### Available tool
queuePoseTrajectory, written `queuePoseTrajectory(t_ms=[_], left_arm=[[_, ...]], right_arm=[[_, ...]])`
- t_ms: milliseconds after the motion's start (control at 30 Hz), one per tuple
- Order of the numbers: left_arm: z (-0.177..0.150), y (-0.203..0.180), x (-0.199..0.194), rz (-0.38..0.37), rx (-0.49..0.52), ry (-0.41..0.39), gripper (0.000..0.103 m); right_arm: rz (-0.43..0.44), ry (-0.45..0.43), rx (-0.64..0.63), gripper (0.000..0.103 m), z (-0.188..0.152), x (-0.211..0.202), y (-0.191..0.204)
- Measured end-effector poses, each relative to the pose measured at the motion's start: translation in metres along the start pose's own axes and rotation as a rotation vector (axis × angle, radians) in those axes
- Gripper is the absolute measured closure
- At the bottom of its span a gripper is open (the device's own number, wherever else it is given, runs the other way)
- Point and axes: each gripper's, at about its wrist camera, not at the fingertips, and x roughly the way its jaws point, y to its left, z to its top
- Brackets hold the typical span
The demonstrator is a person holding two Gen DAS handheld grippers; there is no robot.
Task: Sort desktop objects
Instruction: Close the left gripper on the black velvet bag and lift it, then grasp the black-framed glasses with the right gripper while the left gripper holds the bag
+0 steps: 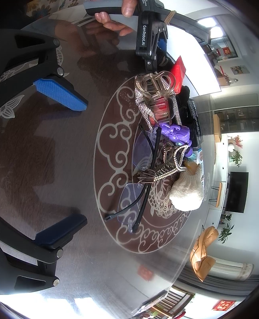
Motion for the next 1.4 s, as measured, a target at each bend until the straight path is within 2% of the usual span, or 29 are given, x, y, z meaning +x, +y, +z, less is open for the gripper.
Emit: queuePoseTrajectory(t_ms=[567, 600, 667, 700, 767, 800, 933, 1133, 1200, 1267, 1333, 1400], left_arm=[[-0.002, -0.008, -0.004, 0.020, 0.022, -0.015, 0.000], [-0.002, -0.011, -0.004, 0.010, 0.028, -0.019, 0.003], [-0.005, -0.013, -0.010, -0.026, 0.043, -0.042, 0.024], [-0.006, -0.015, -0.013, -0.034, 0.052, -0.050, 0.031], [-0.010, -0.020, -0.019, -0.049, 0.072, -0.066, 0.056], [-0.012, -0.022, -0.022, -0.047, 0.075, -0.069, 0.058], [-0.028, -0.023, -0.034, -0.063, 0.057, -0.069, 0.059], [-0.046, -0.022, -0.048, -0.046, 0.052, -0.071, 0.059], [-0.051, -0.024, -0.050, -0.039, 0.054, -0.084, 0.059], [-0.052, -0.026, -0.049, -0.038, 0.052, -0.085, 0.059], [-0.051, -0.025, -0.049, -0.039, 0.052, -0.085, 0.059], [-0.054, -0.028, -0.048, -0.040, 0.051, -0.086, 0.059]], right_arm=[[0.003, 0.001, 0.001, 0.000, 0.000, 0.001, -0.001], [0.003, 0.001, 0.001, 0.000, 0.000, 0.001, -0.001], [0.003, 0.001, 0.001, 0.000, 0.000, 0.001, -0.001], [0.003, 0.001, 0.001, 0.000, 0.000, 0.001, -0.001], [0.003, 0.001, 0.001, 0.000, 0.000, 0.001, -0.001], [0.003, 0.001, 0.001, 0.000, 0.000, 0.001, -0.001], [-0.003, -0.001, 0.002, 0.000, 0.000, 0.001, -0.001], [-0.001, 0.006, 0.012, 0.000, 0.000, 0.001, 0.000], [0.026, 0.061, -0.020, 0.000, 0.007, 0.003, -0.002], [0.097, 0.131, -0.038, 0.001, 0.018, 0.003, -0.012], [0.078, 0.122, -0.035, 0.001, 0.032, -0.004, -0.025], [0.023, 0.072, -0.063, 0.000, 0.054, -0.014, -0.037]])
